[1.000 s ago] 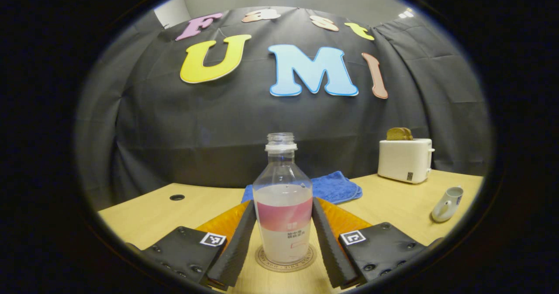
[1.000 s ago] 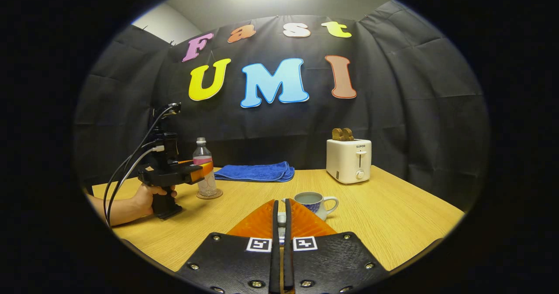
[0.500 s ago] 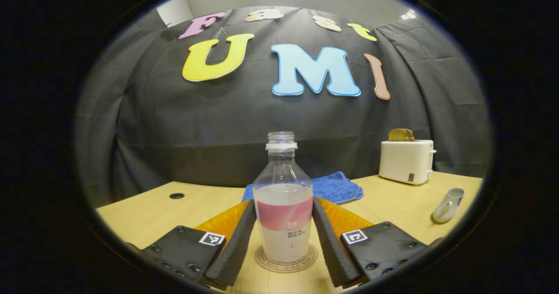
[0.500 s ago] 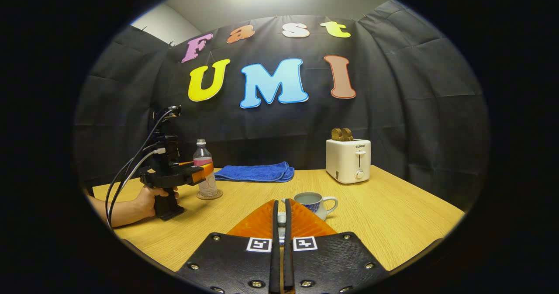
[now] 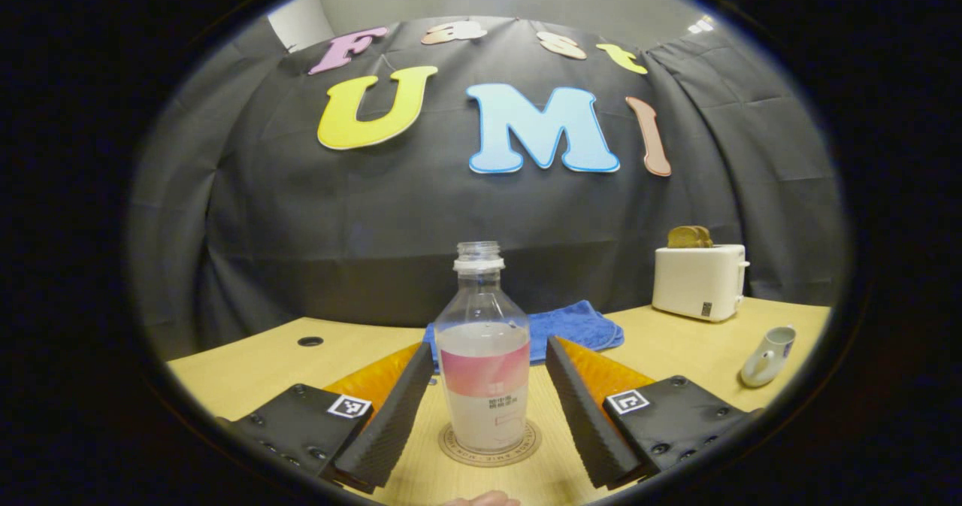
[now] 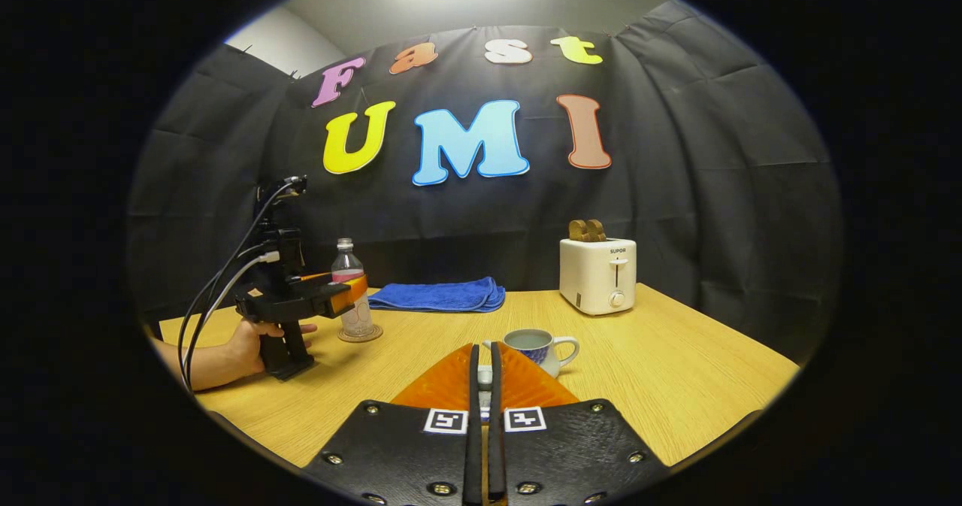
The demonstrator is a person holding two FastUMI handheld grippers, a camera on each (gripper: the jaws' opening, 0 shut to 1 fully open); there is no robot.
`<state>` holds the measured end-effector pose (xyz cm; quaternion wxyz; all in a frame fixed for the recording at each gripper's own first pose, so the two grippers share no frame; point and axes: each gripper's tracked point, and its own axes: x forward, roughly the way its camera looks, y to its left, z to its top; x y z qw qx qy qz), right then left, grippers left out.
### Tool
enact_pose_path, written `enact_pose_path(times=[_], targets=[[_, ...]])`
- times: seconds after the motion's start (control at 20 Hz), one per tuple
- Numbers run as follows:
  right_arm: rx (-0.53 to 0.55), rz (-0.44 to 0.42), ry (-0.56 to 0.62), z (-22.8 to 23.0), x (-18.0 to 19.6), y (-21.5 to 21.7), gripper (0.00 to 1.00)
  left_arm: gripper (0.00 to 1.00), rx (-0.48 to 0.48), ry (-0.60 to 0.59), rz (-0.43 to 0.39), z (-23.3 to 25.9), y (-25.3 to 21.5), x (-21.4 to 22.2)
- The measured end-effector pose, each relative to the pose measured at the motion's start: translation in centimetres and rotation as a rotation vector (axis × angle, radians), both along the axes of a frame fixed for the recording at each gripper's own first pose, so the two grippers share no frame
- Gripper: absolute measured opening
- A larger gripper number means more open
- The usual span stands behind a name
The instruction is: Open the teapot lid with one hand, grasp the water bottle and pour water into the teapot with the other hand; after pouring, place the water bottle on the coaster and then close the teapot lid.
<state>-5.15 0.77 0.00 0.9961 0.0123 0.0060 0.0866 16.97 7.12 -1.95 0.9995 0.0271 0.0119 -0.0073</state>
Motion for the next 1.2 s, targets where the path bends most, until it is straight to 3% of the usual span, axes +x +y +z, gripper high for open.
enact_pose_path(times=[0.35,0.6,0.95,1.2], targets=[[-0.006,-0.004,-0.007,0.5,-1.1,-0.1,0.03,1.0,0.017,0.005,0.016,0.6,0.1,-2.3],[0.015,-0.04,-0.016,0.7,-0.3,-1.1,0.03,1.0,0.0,-0.003,0.018,1.6,0.0,-7.0],[0.027,-0.124,0.007,0.3,8.0,-4.1,0.03,1.0,-0.029,-0.076,-0.077,4.6,-4.4,-16.7],[-0.007,-0.129,0.031,-0.4,11.7,-3.5,0.04,1.0,-0.074,-0.057,-0.1,3.3,-5.4,-17.9]])
